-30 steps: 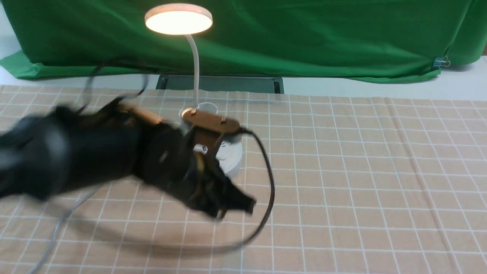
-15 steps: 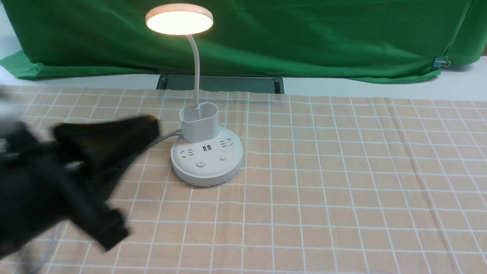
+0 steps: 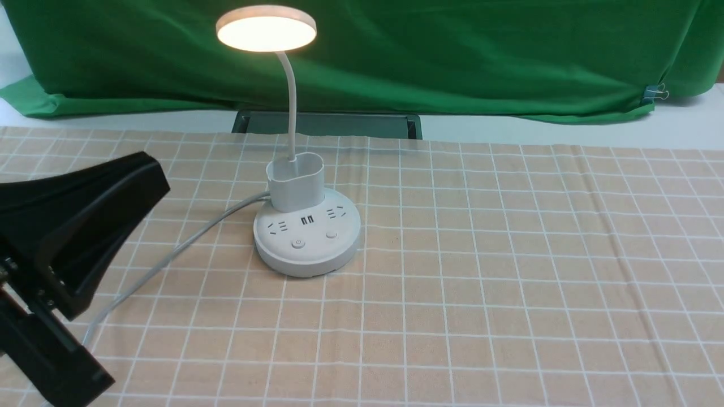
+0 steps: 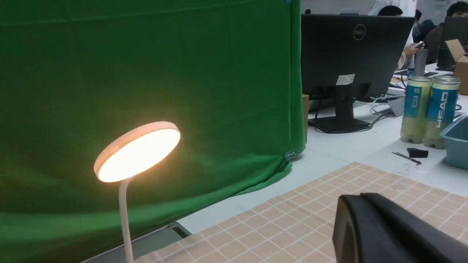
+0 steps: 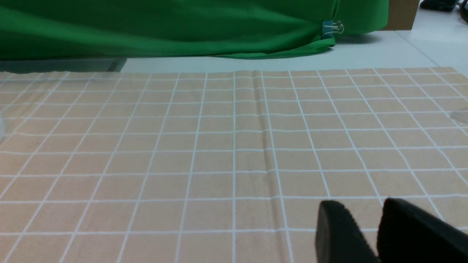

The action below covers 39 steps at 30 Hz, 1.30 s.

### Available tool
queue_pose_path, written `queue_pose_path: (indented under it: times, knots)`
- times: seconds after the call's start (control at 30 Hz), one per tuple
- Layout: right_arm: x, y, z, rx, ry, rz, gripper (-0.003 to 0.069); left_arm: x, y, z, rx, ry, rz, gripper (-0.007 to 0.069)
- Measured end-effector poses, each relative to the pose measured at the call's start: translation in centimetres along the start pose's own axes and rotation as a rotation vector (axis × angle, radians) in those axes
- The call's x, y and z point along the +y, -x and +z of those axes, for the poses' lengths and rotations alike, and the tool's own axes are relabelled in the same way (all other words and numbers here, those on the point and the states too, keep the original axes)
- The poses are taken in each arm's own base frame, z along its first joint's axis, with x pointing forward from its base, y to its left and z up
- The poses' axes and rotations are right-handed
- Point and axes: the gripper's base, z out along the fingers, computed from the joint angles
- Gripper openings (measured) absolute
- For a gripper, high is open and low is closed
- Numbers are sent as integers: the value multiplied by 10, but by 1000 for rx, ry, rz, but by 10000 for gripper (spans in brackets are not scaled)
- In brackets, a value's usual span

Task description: Turn on the table lamp on the light coffee tablecloth with your hand.

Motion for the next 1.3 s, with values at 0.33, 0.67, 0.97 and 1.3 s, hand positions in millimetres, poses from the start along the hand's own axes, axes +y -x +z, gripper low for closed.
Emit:
queue_pose_path:
  times: [0.33, 0.67, 0.97, 1.3]
  knots:
    - [0, 0, 0, 0, 0, 0, 238, 0, -4, 0, 46, 3, -1, 1]
    - [0, 0, 0, 0, 0, 0, 238, 8, -54, -33, 78, 116, 12, 1]
    - [0, 0, 0, 0, 0, 0, 238, 20, -111, -76, -84, 440, -15, 1]
    - [0, 0, 0, 0, 0, 0, 238, 26, -138, -83, 113, 590, -124, 1]
